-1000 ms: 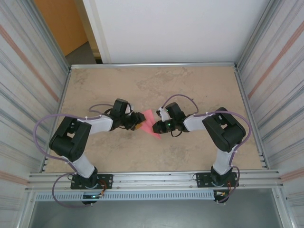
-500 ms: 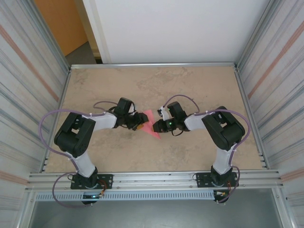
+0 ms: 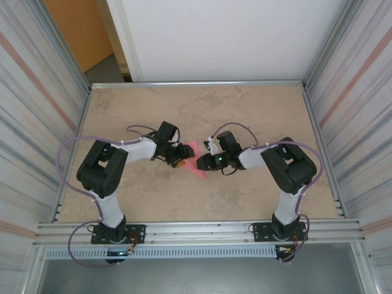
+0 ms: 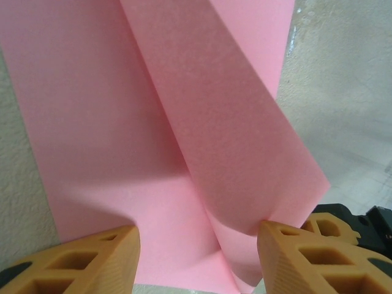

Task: Fold a paper plane with a square sheet of paper (pick it up from the middle)
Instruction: Fourth fold the wing at the center of the table.

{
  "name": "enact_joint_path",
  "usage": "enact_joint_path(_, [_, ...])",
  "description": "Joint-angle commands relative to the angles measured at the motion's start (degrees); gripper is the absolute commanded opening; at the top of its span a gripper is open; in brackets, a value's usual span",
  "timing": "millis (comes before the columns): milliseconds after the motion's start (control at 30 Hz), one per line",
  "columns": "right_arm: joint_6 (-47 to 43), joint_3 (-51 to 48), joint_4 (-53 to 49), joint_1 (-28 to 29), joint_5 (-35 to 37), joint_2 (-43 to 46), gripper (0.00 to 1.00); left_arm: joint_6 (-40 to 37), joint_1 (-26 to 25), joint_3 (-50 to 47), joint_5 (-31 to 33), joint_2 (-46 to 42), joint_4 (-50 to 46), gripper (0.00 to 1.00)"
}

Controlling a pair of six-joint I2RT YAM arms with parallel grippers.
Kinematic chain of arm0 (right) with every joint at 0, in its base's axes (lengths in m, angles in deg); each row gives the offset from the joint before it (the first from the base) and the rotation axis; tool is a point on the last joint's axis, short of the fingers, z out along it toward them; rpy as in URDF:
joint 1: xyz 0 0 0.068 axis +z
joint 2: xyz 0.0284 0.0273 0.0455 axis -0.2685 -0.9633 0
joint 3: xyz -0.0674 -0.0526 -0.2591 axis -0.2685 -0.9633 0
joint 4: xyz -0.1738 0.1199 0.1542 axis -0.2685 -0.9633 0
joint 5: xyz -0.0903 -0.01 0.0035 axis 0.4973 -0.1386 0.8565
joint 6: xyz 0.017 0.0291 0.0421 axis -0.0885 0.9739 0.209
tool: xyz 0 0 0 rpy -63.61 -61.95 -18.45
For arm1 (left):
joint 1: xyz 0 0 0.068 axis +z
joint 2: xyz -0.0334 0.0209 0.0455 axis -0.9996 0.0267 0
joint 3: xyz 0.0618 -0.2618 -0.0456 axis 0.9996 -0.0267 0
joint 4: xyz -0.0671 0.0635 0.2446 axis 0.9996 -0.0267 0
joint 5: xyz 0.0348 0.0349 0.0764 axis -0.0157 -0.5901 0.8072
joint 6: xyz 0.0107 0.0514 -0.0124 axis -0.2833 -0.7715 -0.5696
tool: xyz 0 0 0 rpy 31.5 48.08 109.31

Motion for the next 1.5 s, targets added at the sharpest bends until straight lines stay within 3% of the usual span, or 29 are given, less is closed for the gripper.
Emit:
enact_joint_path(0, [1.3, -1.7, -2.7, -1.0, 1.6, 1.7, 0.3, -1.5, -0.6, 0.2, 3.8, 2.9, -8.4, 0.55])
enact_joint_path(600, [2.0, -2.2, -4.1, -1.3, 1.7, -0.7, 0.21, -2.6, -1.0, 3.2, 5.4, 5.5, -14.6, 0.58])
enact_joint_path(800, [3.4, -2.2, -2.9, -2.7, -1.7, -2.1, 0.16, -2.6, -0.9, 3.6, 4.5, 4.7, -14.2, 0.59])
enact_joint_path(1467, [6.1, -1.1, -3.0, -5.1, -5.9, -5.9, 0.1, -2.2, 1.5, 4.3, -3.3, -5.3, 0.0, 0.53])
